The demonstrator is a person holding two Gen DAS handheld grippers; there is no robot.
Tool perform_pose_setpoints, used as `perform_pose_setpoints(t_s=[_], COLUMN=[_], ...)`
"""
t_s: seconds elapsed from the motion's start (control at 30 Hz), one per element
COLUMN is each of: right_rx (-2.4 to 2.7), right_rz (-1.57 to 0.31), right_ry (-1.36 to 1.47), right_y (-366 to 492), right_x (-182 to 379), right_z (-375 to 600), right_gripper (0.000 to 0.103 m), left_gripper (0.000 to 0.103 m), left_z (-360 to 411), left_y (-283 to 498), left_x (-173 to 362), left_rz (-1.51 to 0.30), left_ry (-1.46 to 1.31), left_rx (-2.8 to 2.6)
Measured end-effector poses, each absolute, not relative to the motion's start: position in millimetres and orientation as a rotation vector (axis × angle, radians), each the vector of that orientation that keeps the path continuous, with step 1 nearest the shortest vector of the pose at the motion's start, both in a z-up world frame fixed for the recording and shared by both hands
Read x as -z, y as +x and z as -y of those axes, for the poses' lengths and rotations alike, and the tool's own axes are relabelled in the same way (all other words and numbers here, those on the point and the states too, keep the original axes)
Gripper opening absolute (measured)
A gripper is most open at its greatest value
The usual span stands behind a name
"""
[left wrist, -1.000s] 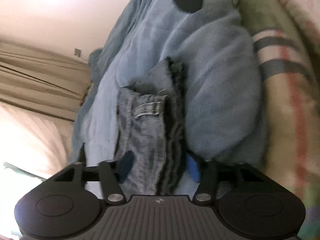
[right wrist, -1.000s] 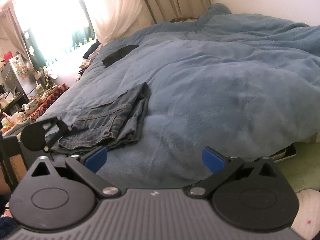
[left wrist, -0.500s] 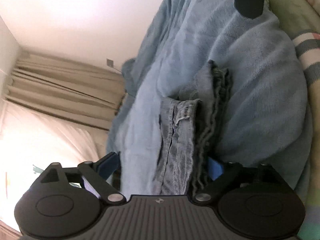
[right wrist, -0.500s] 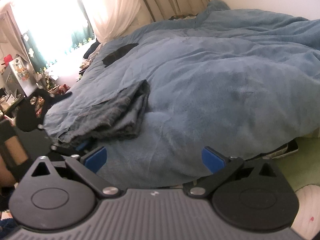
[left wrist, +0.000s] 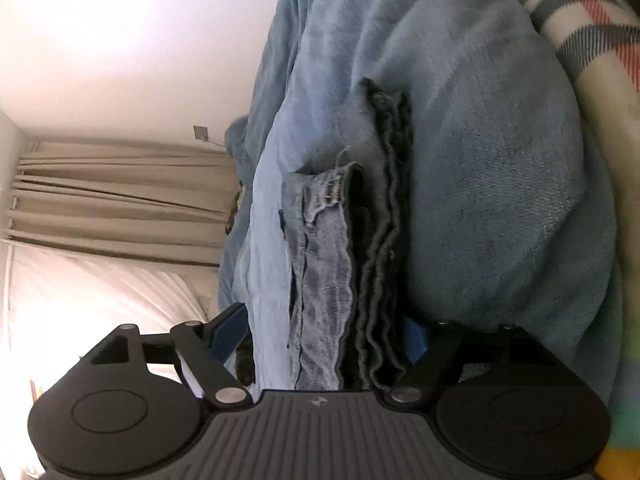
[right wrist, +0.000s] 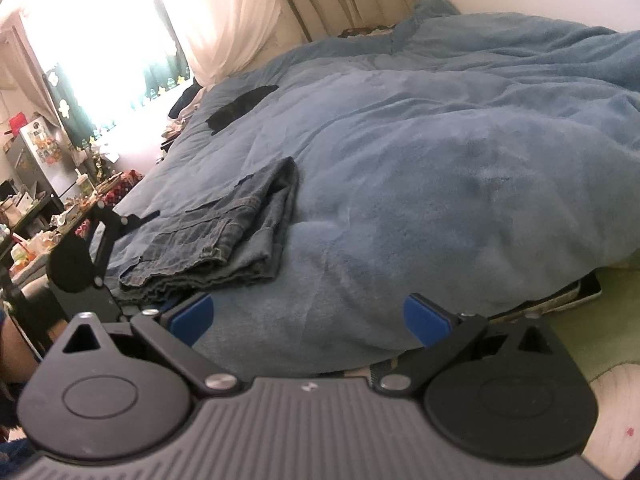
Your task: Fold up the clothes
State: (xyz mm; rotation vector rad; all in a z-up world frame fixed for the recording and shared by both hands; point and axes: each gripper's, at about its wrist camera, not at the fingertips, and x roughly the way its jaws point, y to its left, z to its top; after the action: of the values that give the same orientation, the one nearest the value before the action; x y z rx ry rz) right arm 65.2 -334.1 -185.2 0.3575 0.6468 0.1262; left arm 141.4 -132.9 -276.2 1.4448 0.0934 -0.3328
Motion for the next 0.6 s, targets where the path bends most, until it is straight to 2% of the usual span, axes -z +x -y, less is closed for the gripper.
perform_pose_setpoints(t_s=[0.1, 0.17, 0.2, 0.27, 0.3, 0.33, 0.5, 0.6], right_rx=[-0.126, -0.127, -0.127, -0.125, -0.124, -0.123, -0.121, -0.126], right_rz=[-0.657, -0.655, -0.654, -0.654, -0.655, -0.655, -0.664, -0.673], right_ry=[0.365, 0.366, 0.366, 0.364, 0.364, 0.363, 0.362, 0.365], right_y=[67, 66, 65, 63, 61, 60, 60, 62], right_x=[187, 186, 186, 186, 186, 187, 188, 189], right_z=[334, 333, 332, 332, 332, 332, 333, 333], right_gripper=[0.102, 0.102, 0.102, 0.102, 0.102, 0.102, 0.102, 0.102], left_gripper=[0.086, 0.085, 0.080, 0.060, 0.039, 0.025, 0.024, 0.029], left_z=[137, 140, 140, 137, 135, 134, 120, 122], left_y=[158, 171, 174, 172, 171, 169, 168, 179], left_x=[273, 266, 263, 255, 253, 252, 231, 227], left_rz=[-0.118, -0.139, -0.143, -0.151, -0.154, -0.154, -0.103, -0.075], left_ry=[1.419, 1.391, 1.379, 1.350, 1.335, 1.325, 1.248, 1.273], left_rx=[0.313, 0.313, 0.323, 0.367, 0.394, 0.415, 0.392, 0.342])
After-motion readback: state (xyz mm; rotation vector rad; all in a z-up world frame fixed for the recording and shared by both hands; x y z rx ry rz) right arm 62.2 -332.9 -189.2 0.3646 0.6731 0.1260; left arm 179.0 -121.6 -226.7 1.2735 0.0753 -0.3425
